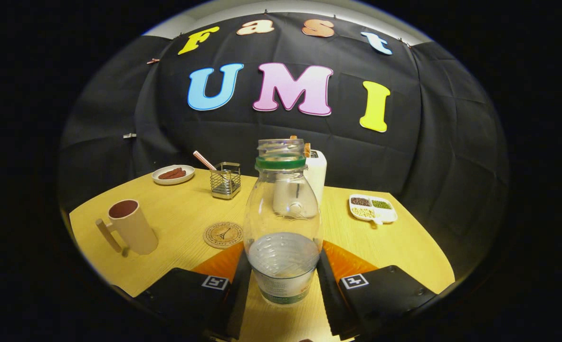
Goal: Take the bottle from table, then pour the juice into the cup, finally place the bottle on the coaster
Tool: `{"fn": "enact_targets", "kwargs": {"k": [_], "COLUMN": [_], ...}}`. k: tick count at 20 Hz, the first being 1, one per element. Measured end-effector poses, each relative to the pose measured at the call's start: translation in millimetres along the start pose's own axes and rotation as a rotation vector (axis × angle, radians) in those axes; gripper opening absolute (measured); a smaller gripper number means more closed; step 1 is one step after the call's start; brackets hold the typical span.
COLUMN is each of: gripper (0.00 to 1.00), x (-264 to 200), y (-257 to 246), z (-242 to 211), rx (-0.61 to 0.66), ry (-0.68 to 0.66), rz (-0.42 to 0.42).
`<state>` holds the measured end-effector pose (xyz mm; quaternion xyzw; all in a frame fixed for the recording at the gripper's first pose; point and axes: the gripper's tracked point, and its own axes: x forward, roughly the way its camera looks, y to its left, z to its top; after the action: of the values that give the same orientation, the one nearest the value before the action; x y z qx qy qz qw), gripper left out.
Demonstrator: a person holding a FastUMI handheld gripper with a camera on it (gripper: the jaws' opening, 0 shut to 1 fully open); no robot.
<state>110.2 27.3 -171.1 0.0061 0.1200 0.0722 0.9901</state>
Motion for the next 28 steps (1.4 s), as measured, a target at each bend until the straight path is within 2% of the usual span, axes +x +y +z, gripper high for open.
{"fn": "enact_targets", "kwargs": {"k": [6, 12, 22, 28], "gripper": [0.7, 0.7, 0.7, 0.7], "x": [-12.5, -22.2, -17.1, -3.9], "y": [16.7, 45.3, 78.6, 94.7], "z": [56.6, 93.7, 90.6, 87.1], "rx": [-0.122, -0.233, -0.507, -0.666], "ry": [-0.07, -0.103, -0.049, -0.021], "rz": [0.058, 0.105, 0.091, 0.051]}}
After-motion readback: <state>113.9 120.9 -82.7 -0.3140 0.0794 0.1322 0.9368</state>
